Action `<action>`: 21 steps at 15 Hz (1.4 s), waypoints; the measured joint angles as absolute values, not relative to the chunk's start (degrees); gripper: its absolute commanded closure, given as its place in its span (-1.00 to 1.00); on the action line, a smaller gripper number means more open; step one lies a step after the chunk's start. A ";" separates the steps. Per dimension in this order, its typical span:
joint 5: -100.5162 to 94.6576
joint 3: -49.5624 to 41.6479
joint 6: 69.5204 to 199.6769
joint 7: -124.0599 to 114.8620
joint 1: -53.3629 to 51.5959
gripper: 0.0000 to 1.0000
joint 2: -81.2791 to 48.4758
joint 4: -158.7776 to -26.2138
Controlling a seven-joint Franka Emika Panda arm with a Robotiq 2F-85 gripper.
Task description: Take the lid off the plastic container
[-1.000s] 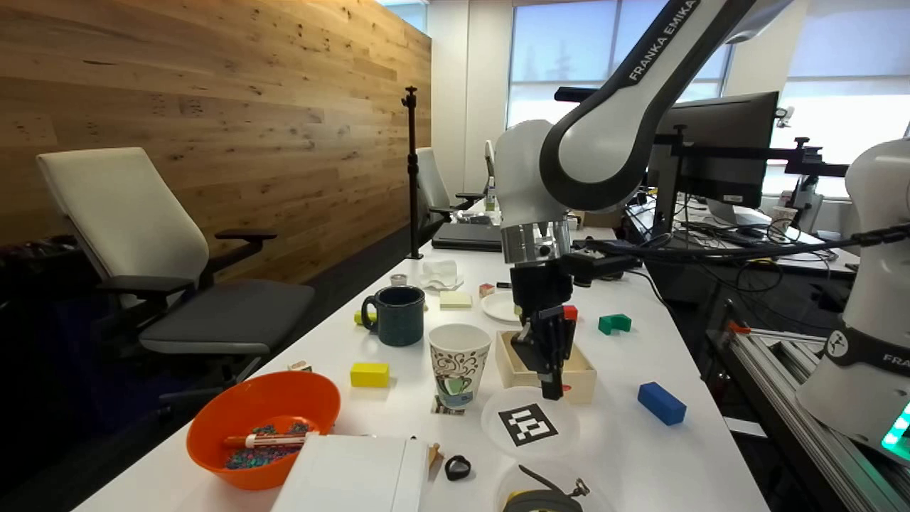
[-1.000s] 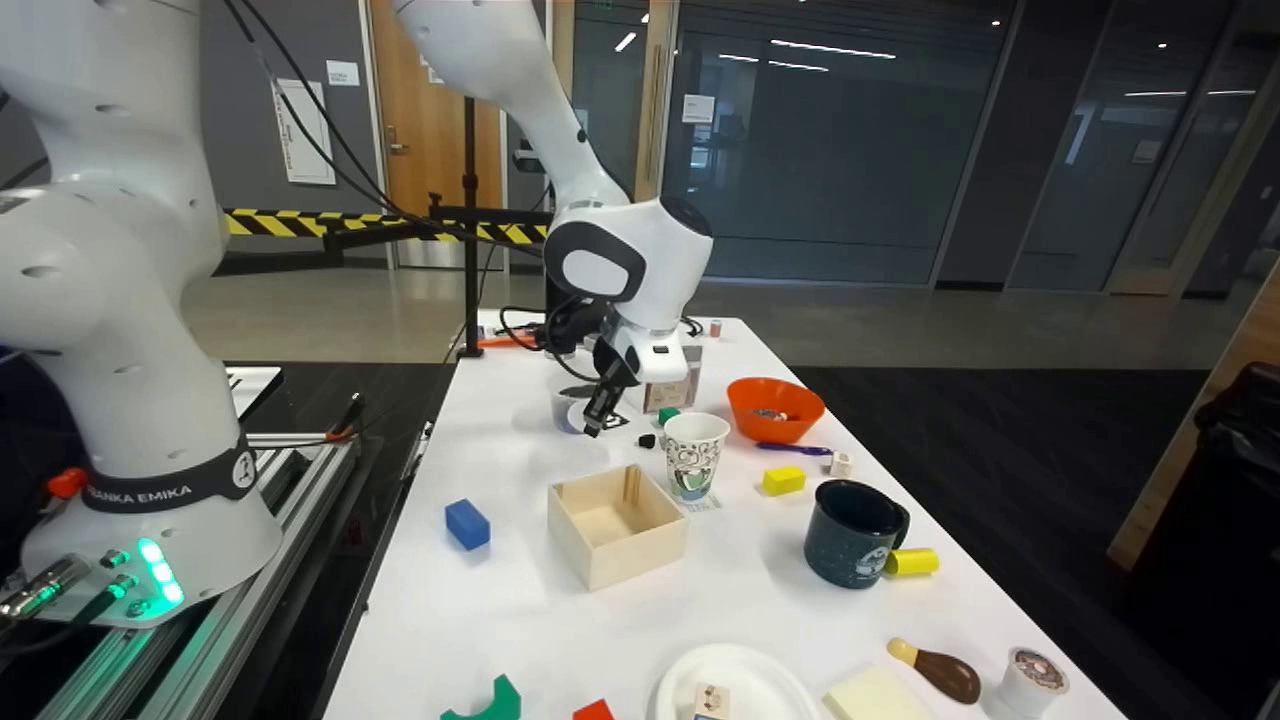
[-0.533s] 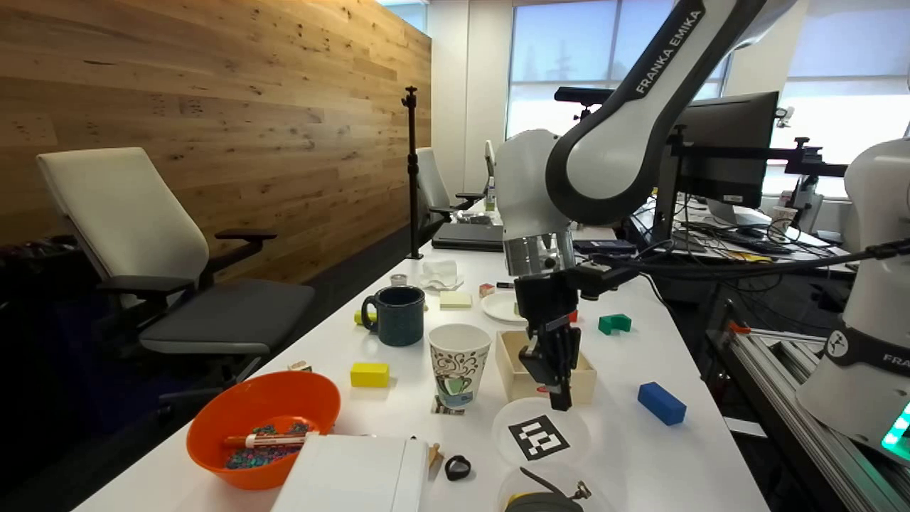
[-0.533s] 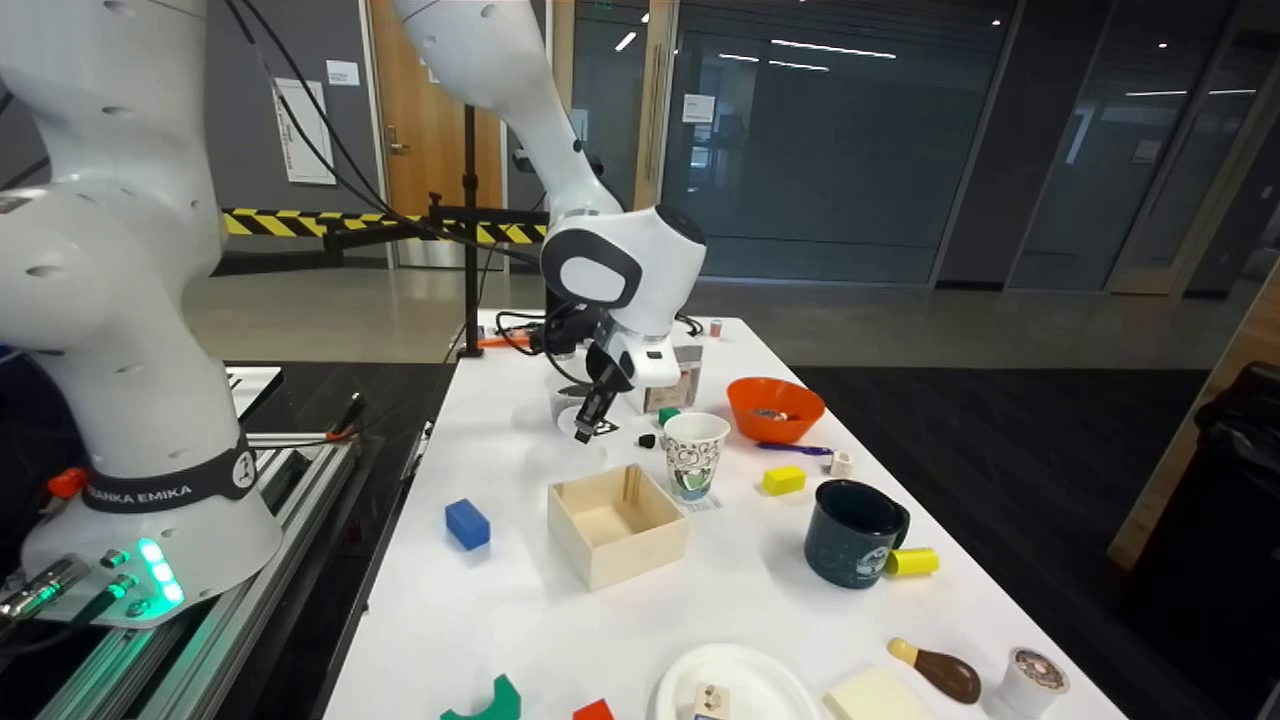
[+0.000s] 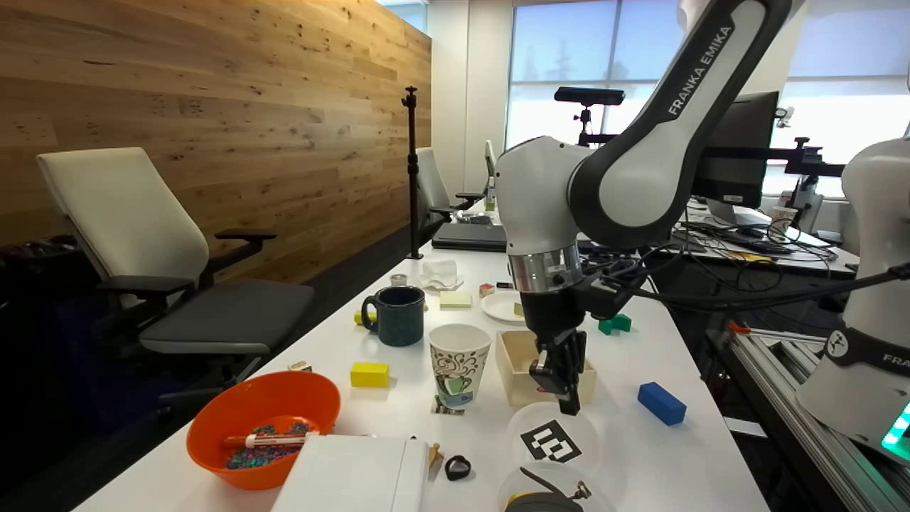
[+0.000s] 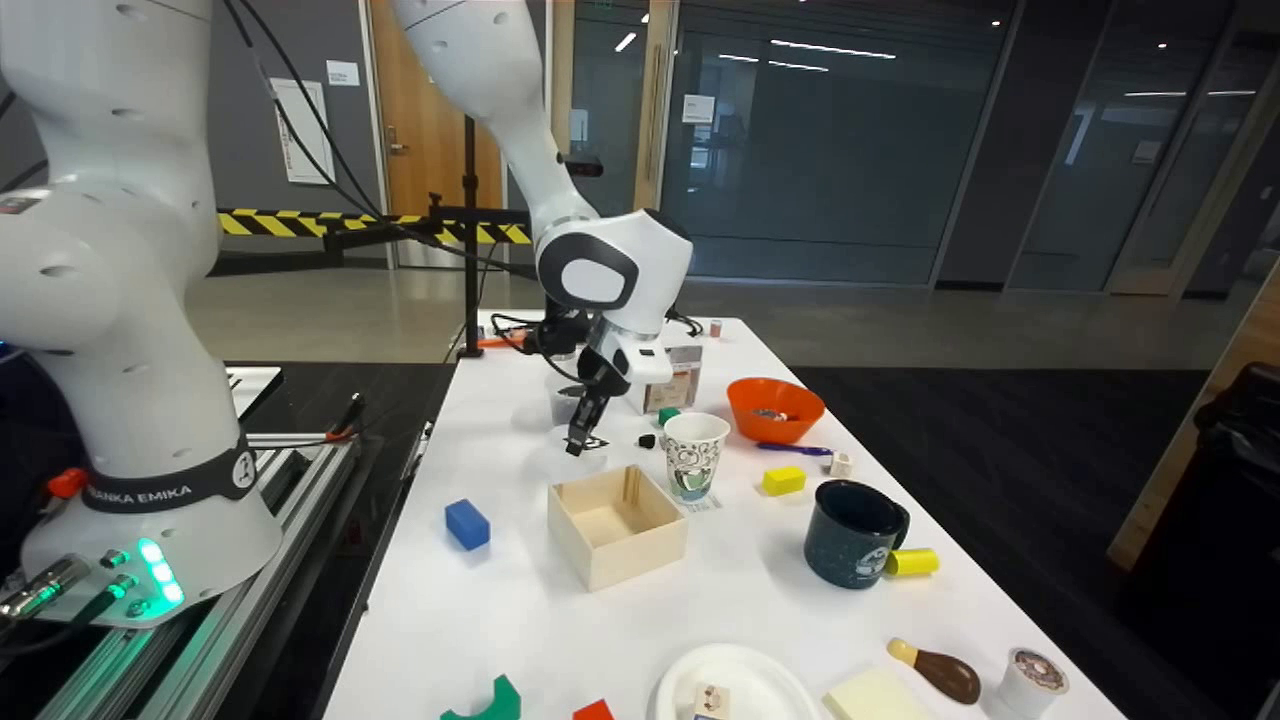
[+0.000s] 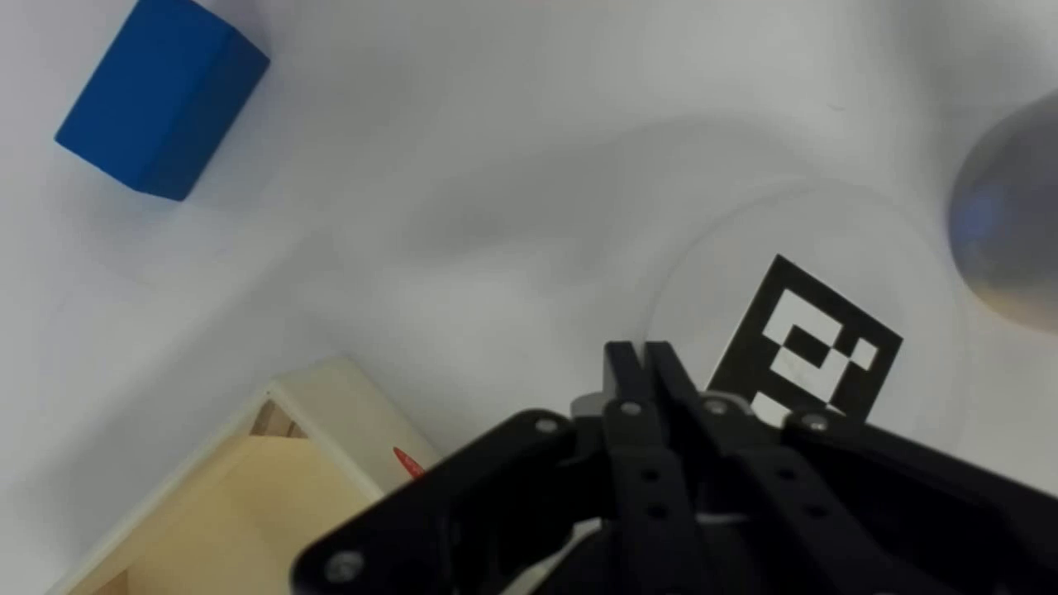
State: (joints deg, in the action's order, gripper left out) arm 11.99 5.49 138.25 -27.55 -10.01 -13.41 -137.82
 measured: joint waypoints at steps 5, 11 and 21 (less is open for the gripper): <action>10.19 5.22 138.48 -29.95 -10.98 0.49 -13.56 -137.81; 10.17 5.20 138.89 -31.35 -11.46 -0.28 -14.01 -137.74; 10.00 5.33 138.93 -31.57 -11.50 -1.00 -10.50 -134.83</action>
